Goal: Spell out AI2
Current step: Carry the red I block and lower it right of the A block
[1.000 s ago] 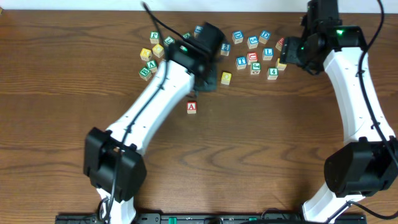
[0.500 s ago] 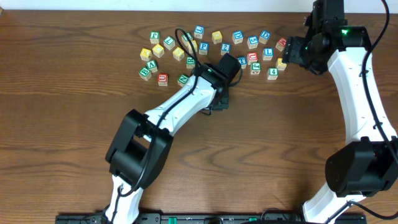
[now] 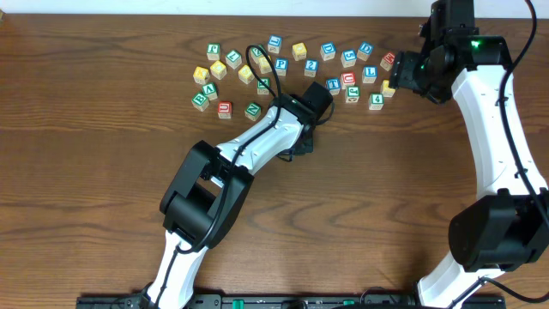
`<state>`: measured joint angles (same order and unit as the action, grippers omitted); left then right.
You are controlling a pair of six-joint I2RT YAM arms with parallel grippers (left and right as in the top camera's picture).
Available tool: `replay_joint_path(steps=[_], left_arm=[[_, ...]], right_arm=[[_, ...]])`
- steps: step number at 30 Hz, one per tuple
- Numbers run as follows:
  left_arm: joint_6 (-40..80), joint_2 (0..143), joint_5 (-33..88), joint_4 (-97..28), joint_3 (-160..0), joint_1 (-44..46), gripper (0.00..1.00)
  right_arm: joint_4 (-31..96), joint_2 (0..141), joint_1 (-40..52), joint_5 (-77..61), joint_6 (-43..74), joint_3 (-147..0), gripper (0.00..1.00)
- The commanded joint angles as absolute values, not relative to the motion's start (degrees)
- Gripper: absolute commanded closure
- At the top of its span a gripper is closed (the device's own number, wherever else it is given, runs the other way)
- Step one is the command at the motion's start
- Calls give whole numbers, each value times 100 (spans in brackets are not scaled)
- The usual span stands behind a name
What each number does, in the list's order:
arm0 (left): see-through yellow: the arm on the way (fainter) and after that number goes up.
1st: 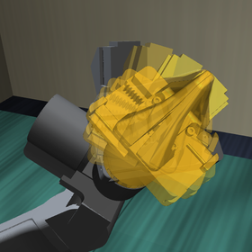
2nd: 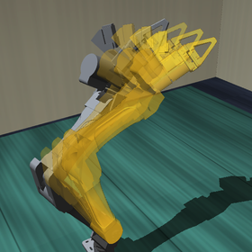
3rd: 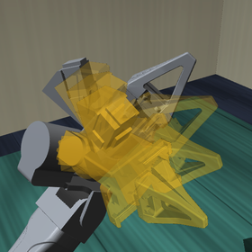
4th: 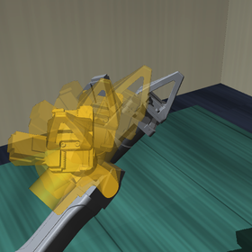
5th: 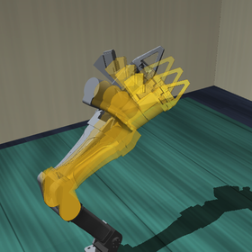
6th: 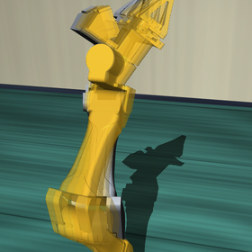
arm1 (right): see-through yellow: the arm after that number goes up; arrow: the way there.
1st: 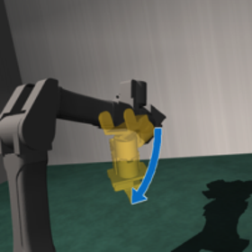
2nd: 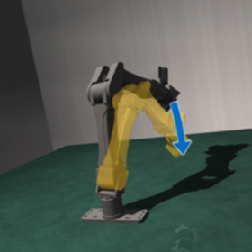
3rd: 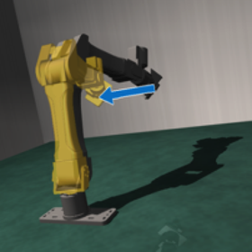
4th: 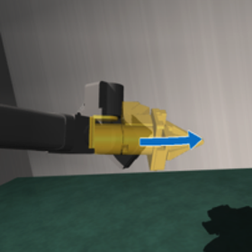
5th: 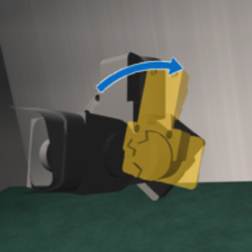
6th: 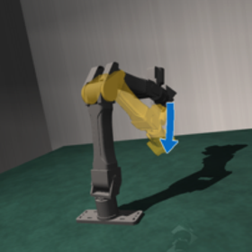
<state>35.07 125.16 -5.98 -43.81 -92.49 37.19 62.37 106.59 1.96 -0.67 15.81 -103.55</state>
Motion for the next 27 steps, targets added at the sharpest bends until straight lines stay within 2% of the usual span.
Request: replay_joint_path(steps=[1,24,25,27], left_arm=[[3887,12578,-996,-4397,-9207,3691,74],[3913,12584,-753,-4486,-9207,3695,74],[3913,12584,-753,-4486,-9207,3695,66],[3911,12584,-753,-4486,-9207,3695,59]], right_arm=[[6263,10606,198,-108,1514,-10477,25],[6287,10604,198,-106,1514,-10477,25],[6292,10606,198,-106,1514,-10477,26],[6298,10604,198,-106,1514,-10477,25]])
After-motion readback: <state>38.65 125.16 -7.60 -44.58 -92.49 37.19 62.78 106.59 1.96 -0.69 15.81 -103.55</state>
